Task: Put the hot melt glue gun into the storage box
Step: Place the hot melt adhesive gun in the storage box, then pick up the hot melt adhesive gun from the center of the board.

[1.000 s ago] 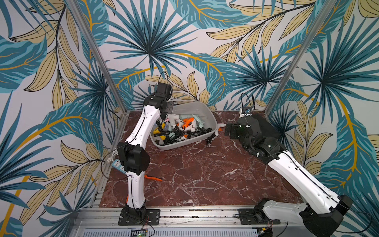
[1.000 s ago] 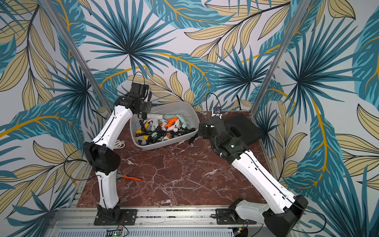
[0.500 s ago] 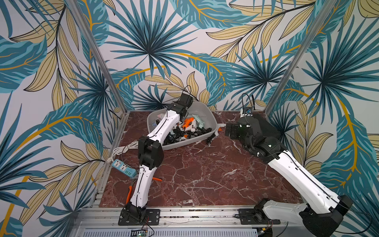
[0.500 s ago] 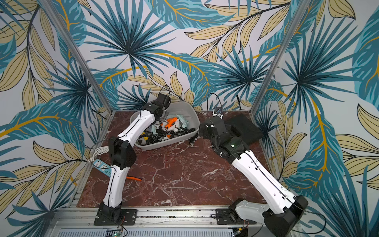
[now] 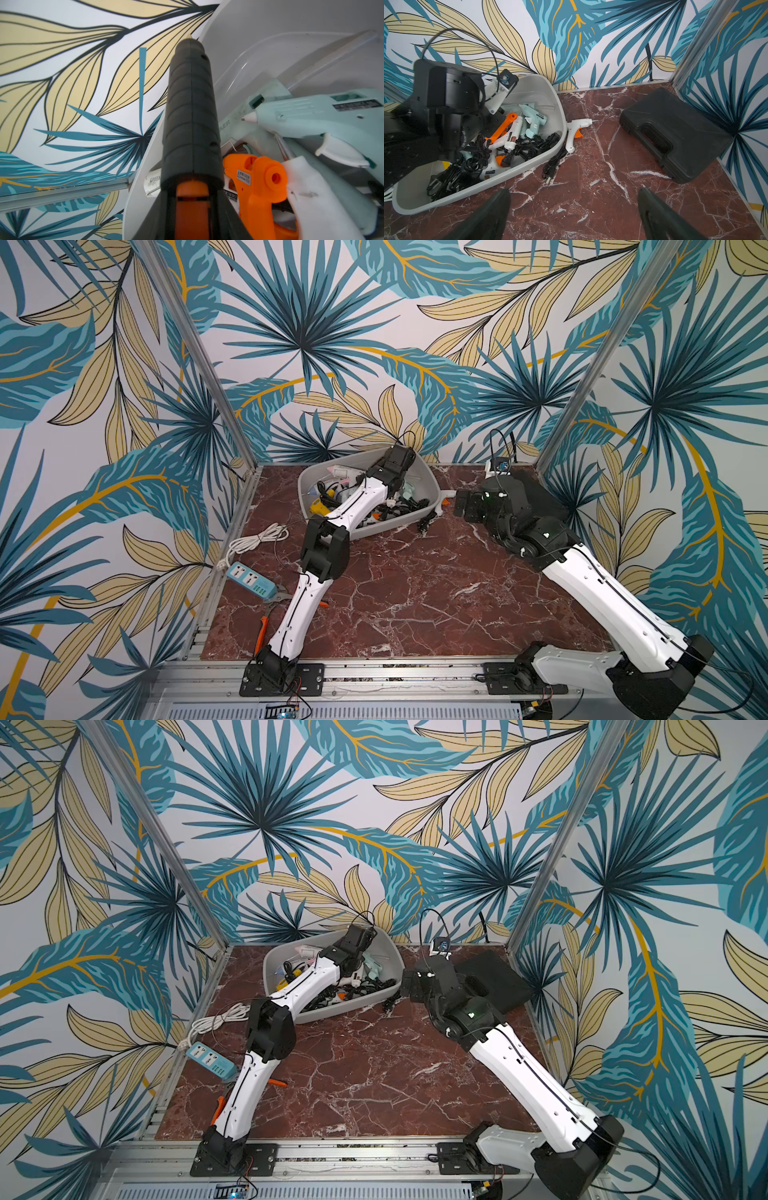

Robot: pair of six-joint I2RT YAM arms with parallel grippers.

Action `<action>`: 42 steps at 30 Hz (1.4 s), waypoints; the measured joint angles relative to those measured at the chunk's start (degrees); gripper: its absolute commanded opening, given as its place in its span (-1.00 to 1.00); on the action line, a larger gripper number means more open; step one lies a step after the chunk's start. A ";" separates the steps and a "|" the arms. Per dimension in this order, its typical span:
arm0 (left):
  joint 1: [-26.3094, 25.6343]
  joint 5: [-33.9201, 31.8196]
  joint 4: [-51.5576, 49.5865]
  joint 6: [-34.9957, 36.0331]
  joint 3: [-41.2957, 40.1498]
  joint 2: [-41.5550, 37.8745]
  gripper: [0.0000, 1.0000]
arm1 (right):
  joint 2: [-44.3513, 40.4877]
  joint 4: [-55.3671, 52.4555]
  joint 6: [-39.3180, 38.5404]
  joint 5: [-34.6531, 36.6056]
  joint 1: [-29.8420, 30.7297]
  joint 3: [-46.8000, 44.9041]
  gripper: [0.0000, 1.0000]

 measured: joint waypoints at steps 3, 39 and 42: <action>-0.13 -0.22 1.05 1.81 -0.09 0.44 -0.50 | 0.68 0.00 0.15 -0.33 0.00 0.00 0.99; -0.28 20.26 1.79 -23.15 -22.29 -33.22 1.00 | 21.49 1.77 12.17 -23.15 -19.67 2.01 0.46; 0.59 20.98 5.01 -28.20 -31.32 -40.87 1.00 | 27.93 2.82 12.26 -26.38 -20.48 4.66 0.35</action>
